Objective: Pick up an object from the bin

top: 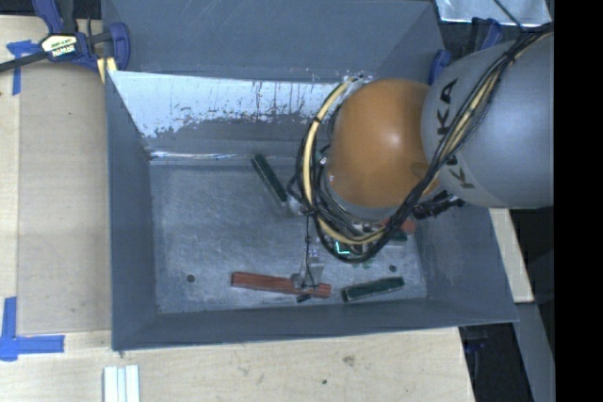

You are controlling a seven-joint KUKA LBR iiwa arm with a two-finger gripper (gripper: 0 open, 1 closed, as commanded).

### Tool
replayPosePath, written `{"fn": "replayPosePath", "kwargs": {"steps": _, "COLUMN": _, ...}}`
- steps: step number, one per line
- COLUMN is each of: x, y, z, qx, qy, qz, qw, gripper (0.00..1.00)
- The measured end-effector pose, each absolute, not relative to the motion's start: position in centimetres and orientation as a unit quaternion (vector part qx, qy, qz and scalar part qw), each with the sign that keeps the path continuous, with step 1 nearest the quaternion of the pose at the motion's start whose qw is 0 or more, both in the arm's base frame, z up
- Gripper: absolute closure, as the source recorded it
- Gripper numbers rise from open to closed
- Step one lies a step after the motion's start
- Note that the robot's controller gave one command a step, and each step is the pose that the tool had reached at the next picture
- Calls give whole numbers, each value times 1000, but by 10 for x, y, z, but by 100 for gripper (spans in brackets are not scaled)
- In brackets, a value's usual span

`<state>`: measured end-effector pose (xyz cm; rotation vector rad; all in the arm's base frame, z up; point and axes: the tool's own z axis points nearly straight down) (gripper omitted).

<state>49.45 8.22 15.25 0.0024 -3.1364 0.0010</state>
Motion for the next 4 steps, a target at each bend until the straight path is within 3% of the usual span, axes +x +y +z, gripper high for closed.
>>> {"fn": "replayPosePath", "kwargs": {"steps": 1, "x": 496, "y": 82, "z": 156, "qx": 0, "qy": -1000, "qz": 0, "qw": -1, "gripper": 0}}
{"fn": "replayPosePath", "kwargs": {"steps": 2, "x": 487, "y": 102, "z": 89, "qx": 14, "qy": -1000, "qz": -1, "qw": -4, "gripper": 0}}
{"fn": "replayPosePath", "kwargs": {"steps": 3, "x": 483, "y": 103, "z": 103, "qx": 10, "qy": -1000, "qz": 0, "qw": 2, "gripper": 0}}
{"fn": "replayPosePath", "kwargs": {"steps": 4, "x": 489, "y": 96, "z": 129, "qx": -48, "qy": -999, "qz": 0, "qw": -2, "gripper": 0}}
